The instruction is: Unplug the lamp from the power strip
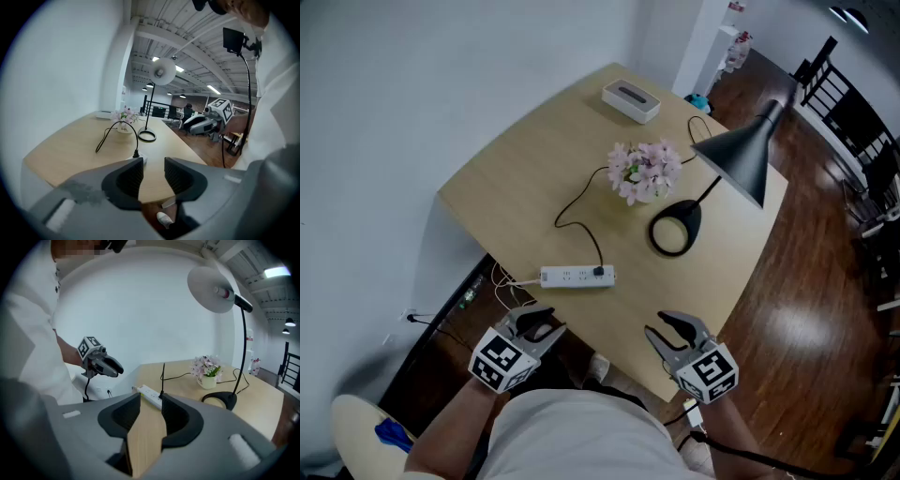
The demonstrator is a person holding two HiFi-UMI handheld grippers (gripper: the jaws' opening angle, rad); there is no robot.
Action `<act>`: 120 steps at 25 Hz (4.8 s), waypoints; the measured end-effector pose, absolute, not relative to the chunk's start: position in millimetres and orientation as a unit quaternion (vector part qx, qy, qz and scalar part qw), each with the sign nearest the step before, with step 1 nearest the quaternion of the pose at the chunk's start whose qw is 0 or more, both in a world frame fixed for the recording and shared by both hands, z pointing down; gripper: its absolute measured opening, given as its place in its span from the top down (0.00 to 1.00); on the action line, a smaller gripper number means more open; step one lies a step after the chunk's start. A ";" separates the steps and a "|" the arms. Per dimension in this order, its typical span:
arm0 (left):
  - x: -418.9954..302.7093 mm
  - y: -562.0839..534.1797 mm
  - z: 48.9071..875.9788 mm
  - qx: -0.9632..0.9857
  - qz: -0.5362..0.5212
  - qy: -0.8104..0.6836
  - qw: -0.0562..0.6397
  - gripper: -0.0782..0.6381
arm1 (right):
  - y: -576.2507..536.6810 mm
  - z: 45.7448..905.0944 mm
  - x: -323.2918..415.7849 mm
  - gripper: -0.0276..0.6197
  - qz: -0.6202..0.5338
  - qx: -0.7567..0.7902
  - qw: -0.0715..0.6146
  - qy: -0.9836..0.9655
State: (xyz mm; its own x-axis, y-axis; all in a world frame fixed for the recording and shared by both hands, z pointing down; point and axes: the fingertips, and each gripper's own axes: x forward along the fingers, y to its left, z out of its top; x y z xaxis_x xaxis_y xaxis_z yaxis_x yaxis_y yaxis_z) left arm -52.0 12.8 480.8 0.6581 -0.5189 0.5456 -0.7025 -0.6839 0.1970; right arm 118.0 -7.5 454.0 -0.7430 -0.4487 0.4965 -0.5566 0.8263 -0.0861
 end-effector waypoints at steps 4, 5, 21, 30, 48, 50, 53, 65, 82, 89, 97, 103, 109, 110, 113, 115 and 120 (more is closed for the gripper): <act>-47.2 -33.8 503.8 0.893 0.264 -0.312 0.189 0.69 | -45.8 464.8 93.6 0.73 0.097 0.251 0.260 -0.927; -47.1 -45.0 512.0 0.894 0.275 -0.301 0.186 0.69 | -54.1 468.1 86.4 0.73 0.095 0.248 0.264 -0.927; -34.5 -102.3 613.0 0.885 0.412 -0.136 0.171 0.80 | -123.8 547.7 13.4 0.73 0.135 0.226 0.341 -0.903; -34.1 -102.1 626.0 0.883 0.431 -0.100 0.157 0.89 | -135.8 573.4 -9.2 0.73 0.149 0.221 0.362 -0.893; -32.2 -100.0 630.1 0.864 0.476 -0.065 0.153 0.89 | -149.0 566.2 -19.4 0.86 0.147 0.227 0.351 -0.896; -32.4 -100.4 629.8 0.862 0.478 -0.061 0.159 0.89 | -158.5 550.0 -17.1 0.86 0.147 0.242 0.333 -0.899; -34.1 -99.9 629.3 0.860 0.478 -0.060 0.166 0.89 | -166.9 538.3 -1.4 0.86 0.145 0.263 0.329 -0.895; -36.7 -100.7 628.0 0.858 0.477 -0.082 0.172 0.89 | -159.9 563.9 134.7 0.85 0.181 0.354 0.379 -0.836; -37.3 -102.8 629.9 0.842 0.489 -0.152 0.172 0.89 | -137.1 631.4 197.8 0.84 0.263 0.356 0.419 -0.793; -36.7 -106.4 613.1 0.850 0.459 -0.209 0.152 0.89 | -129.7 619.4 210.3 0.77 0.259 0.377 0.368 -0.809; -14.9 -62.6 558.3 0.886 0.346 -0.246 0.187 0.89 | -68.2 577.5 220.2 0.77 0.273 0.398 0.269 -0.834; -5.5 -1.2 553.5 0.873 0.295 -0.292 0.258 0.89 | -22.2 574.2 225.2 0.78 0.254 0.351 0.277 -0.858; -21.9 55.0 558.7 0.857 0.310 -0.308 0.272 0.89 | -21.9 563.9 233.5 0.78 0.222 0.338 0.286 -0.869; -28.4 60.0 559.1 0.853 0.312 -0.315 0.274 0.89 | -20.1 559.5 232.9 0.78 0.219 0.340 0.282 -0.870; -46.3 69.2 556.7 0.844 0.303 -0.339 0.284 0.89 | -6.7 548.0 230.3 0.79 0.221 0.345 0.265 -0.873; -54.6 73.4 551.3 0.844 0.291 -0.348 0.286 0.89 | 4.9 541.4 228.7 0.79 0.223 0.350 0.258 -0.873; -71.7 88.0 534.4 0.854 0.263 -0.355 0.275 0.89 | 27.0 524.0 221.4 0.79 0.220 0.365 0.245 -0.871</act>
